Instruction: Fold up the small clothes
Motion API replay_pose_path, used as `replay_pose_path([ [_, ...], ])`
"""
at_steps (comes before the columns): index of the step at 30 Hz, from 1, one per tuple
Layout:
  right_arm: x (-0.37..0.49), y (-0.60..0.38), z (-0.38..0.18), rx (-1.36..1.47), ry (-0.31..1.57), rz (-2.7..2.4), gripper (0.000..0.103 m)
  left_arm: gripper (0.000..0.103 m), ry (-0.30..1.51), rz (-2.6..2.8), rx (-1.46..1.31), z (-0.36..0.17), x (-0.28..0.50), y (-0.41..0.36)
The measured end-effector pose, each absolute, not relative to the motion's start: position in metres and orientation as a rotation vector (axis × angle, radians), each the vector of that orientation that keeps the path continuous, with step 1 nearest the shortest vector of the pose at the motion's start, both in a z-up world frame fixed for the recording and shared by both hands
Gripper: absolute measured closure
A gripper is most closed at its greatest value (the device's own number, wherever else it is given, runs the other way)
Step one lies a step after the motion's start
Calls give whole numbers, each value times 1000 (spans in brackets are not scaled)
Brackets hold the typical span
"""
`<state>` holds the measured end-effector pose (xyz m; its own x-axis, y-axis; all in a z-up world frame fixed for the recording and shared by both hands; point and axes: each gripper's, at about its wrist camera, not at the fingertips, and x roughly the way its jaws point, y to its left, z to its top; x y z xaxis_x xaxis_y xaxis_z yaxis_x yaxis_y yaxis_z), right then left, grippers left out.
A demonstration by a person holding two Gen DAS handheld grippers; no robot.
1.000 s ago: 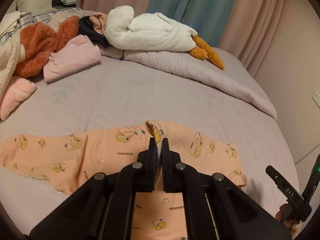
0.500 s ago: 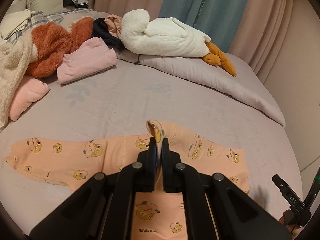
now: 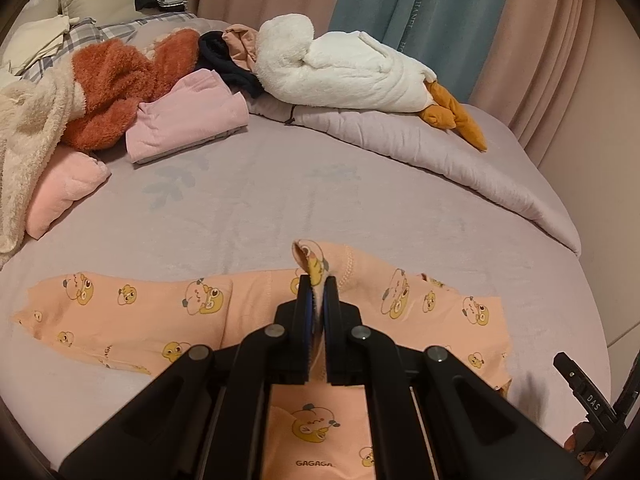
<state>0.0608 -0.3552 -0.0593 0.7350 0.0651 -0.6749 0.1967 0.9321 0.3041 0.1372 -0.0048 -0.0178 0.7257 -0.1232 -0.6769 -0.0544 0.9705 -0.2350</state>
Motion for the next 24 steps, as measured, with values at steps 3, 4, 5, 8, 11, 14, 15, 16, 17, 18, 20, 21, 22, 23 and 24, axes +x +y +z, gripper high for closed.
replay_pose_path([
  [3,62,-354,-60,370,751,-69,27,99,766,-32,-247,-20,137,-1],
  [4,62,-353,-60,370,753,-68,27,99,768,-28,-245,-21,137,0],
  [5,62,-352,-61,368,756,-64,27,99,770,-24,-242,-22,137,1],
  [8,65,-348,-63,361,769,-51,27,99,780,-13,-236,-26,139,5],
  [11,67,-344,-65,348,780,-34,27,99,794,-6,-234,-30,140,8],
  [14,69,-341,-67,343,793,-21,27,99,806,2,-226,-35,142,10],
  [15,70,-340,-68,343,798,-16,27,99,809,3,-225,-36,142,11],
  [16,70,-339,-69,341,803,-13,27,99,814,6,-226,-38,143,12],
  [17,70,-339,-70,338,808,-10,27,99,818,9,-225,-40,143,14],
  [18,71,-338,-70,336,811,-8,27,99,821,11,-225,-41,144,15],
  [20,71,-336,-71,333,817,-2,27,99,832,16,-224,-46,145,18],
  [21,72,-336,-72,333,819,0,27,99,835,18,-224,-47,146,19],
  [22,72,-336,-72,333,821,3,27,99,839,21,-224,-49,146,20],
  [23,73,-335,-73,333,826,6,27,99,843,23,-223,-51,147,21],
  [24,73,-335,-74,333,830,6,27,99,846,25,-222,-52,148,22],
])
